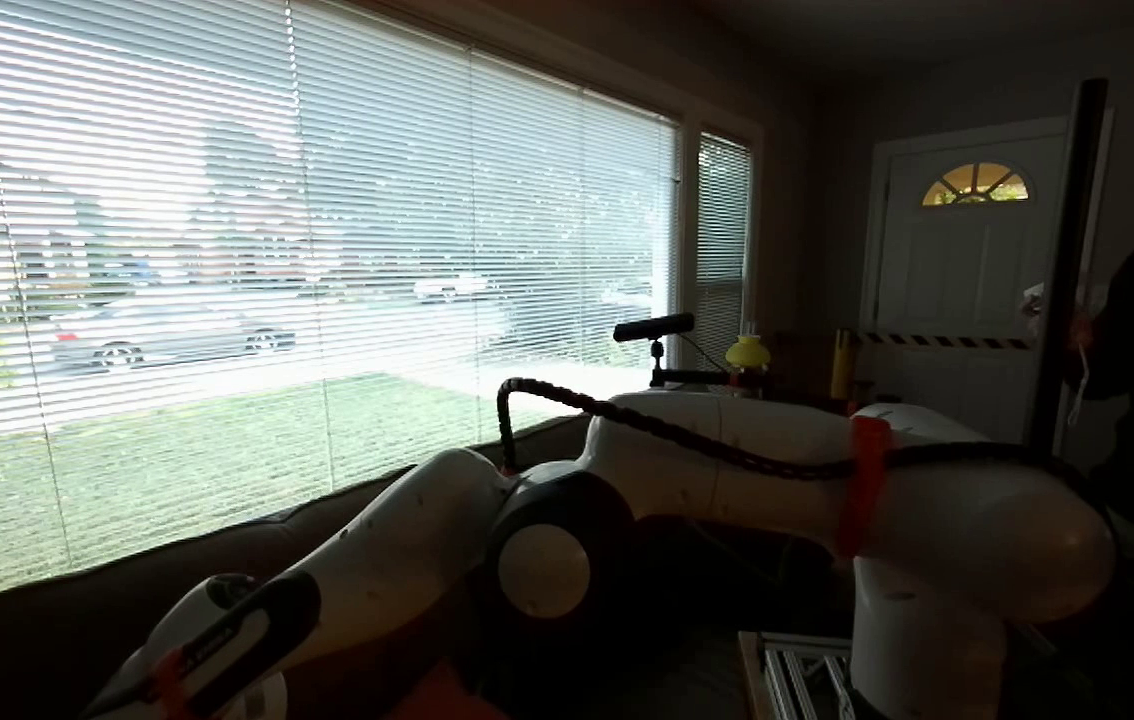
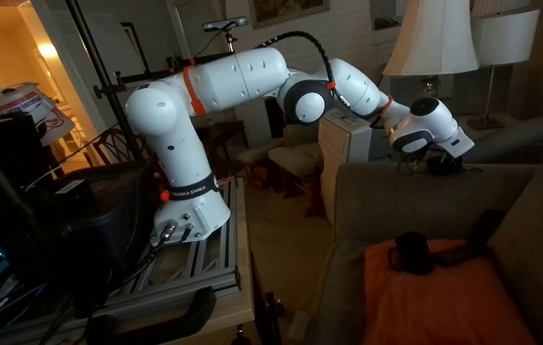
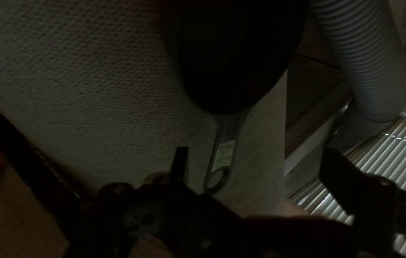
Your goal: Put the black mug on the orange pillow
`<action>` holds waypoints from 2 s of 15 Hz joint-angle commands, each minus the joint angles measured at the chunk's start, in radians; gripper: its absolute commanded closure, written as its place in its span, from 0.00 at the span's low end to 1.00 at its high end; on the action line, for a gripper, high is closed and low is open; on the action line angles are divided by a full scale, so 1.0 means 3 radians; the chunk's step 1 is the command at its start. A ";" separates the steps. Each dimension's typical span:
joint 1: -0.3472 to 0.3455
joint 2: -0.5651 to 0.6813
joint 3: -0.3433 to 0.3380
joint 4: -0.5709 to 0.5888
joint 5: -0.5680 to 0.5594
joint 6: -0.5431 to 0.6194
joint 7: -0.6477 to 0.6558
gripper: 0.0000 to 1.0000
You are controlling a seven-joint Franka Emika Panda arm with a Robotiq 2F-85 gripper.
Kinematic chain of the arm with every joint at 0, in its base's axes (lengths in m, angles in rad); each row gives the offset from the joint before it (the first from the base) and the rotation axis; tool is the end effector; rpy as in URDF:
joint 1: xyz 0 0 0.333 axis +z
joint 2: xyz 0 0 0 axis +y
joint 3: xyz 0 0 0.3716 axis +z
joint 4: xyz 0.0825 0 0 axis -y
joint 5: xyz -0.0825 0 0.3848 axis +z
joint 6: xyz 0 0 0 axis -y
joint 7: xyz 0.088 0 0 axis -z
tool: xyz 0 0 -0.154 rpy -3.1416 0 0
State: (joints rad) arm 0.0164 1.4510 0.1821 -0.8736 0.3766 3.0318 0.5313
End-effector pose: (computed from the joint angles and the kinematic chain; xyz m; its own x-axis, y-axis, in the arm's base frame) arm 0.8782 0.0626 0.0308 0.5180 -0.8228 0.2339 -0.5569 -0.5319 -0.6379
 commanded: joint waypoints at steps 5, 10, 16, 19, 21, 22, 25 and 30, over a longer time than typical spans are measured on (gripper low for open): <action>-0.0137 0.0124 0.0457 0.0076 0.0001 0.0097 -0.0497 0.00; -0.0233 0.0121 0.0714 0.0046 0.0023 0.0121 -0.0887 0.34; -0.0257 0.0121 0.0709 0.0019 0.0045 0.0103 -0.1012 0.82; -0.0246 0.0121 0.0659 0.0028 0.0039 0.0072 -0.0966 1.00; -0.0168 0.0121 0.0481 0.0096 0.0081 0.0019 -0.0844 1.00; -0.0151 0.0084 0.0359 0.0053 0.0003 0.0047 -0.0731 1.00; -0.0104 -0.0181 -0.0124 -0.0227 0.0006 -0.0078 -0.0497 1.00; -0.0321 -0.0493 0.0042 -0.0418 0.0001 -0.0930 -0.0744 1.00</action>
State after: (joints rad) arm -0.0424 1.3888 0.1557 -0.9118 0.3755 2.8953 0.3450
